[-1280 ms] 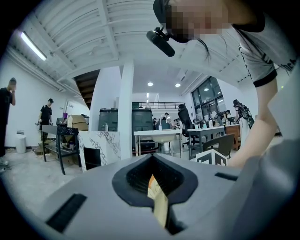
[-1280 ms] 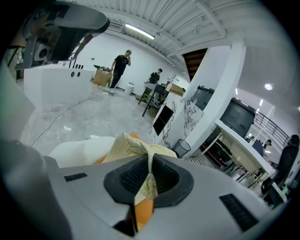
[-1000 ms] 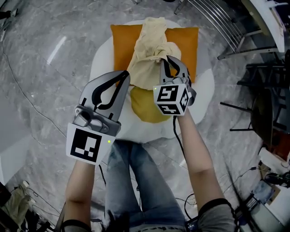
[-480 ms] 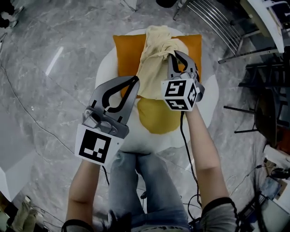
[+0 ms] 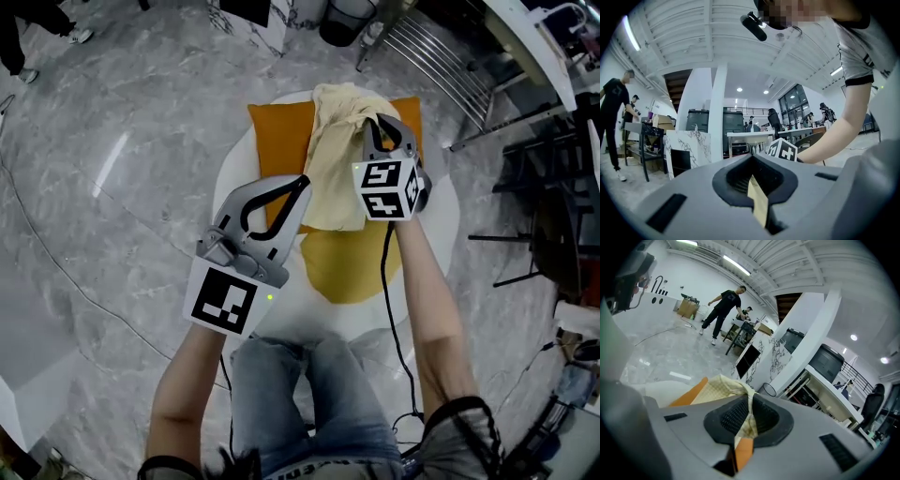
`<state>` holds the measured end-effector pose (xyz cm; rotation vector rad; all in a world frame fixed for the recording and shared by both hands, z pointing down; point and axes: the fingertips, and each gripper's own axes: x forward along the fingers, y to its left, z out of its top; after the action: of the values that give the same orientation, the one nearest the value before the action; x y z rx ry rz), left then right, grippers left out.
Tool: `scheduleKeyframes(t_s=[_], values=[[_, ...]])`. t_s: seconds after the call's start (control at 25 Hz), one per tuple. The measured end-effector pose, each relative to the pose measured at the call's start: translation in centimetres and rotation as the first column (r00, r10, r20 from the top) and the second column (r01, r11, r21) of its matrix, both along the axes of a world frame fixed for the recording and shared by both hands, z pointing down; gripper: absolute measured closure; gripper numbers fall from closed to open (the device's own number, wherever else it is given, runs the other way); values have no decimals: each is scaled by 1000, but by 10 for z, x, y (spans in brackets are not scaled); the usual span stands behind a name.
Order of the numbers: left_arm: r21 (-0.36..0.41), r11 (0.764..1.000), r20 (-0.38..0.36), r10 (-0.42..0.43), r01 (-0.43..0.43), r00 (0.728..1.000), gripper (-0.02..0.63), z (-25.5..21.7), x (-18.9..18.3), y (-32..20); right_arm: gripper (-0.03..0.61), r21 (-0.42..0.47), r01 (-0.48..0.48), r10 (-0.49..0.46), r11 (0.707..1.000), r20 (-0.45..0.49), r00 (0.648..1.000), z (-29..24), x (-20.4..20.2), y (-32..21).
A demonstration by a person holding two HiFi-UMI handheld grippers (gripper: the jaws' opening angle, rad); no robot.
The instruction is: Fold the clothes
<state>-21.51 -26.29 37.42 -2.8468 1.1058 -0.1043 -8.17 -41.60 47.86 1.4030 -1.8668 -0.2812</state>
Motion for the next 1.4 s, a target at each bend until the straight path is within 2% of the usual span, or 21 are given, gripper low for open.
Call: scheduleKeyframes(t_s=[0.24, 0.4, 0.68, 0.84, 1.24, 1.4], values=[[68, 998, -3, 5, -5, 1000, 611, 30, 12, -4, 549, 44, 1, -2, 999, 17, 1000, 13, 1, -30], [85, 996, 4, -3, 2, 1000, 611, 54, 17, -5, 549, 56, 27, -28, 998, 20, 999, 32, 1, -40], [126, 992, 10, -14, 13, 1000, 611, 73, 33, -39, 549, 77, 65, -66, 995, 14, 998, 46, 3, -86], [115, 993, -10, -28, 29, 1000, 611, 76, 41, -61, 549, 47, 78, -79, 996, 8, 997, 59, 7, -112], [90, 995, 16, -53, 52, 998, 611, 90, 53, -95, 548, -91, 45, -41, 995, 35, 999, 113, 17, -169], [72, 996, 42, -48, 45, 998, 611, 102, 56, -102, 545, -144, 8, 6, 989, 98, 995, 131, 18, -182]])
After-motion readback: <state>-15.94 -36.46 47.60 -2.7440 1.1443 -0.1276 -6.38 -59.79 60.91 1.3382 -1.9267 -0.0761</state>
